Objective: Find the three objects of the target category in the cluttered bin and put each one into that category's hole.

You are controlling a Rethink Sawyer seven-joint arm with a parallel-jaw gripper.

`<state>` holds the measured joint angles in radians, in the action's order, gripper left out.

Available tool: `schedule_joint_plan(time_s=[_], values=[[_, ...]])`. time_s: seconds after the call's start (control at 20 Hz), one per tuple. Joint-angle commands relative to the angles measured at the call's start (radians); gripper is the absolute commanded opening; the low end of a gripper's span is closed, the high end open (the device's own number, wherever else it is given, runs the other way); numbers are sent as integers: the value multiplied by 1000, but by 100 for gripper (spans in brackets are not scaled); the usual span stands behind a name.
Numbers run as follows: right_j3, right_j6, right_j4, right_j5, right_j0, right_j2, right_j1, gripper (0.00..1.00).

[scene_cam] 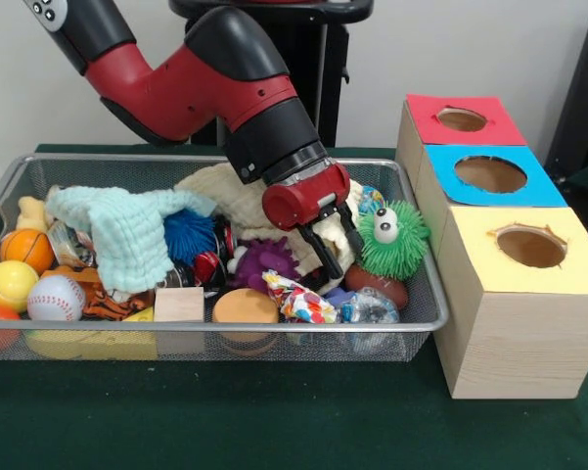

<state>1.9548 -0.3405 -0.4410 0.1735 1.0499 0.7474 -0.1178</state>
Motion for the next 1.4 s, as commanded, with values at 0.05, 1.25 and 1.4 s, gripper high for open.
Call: schedule_joint_plan(time_s=[0.05,1.25,1.4], values=[[-97,-274,-50,89,-14,12,29,100],[-170,-283,-110,180,-64,-28,64,100],[-188,-279,-115,180,-70,-35,66,100]])
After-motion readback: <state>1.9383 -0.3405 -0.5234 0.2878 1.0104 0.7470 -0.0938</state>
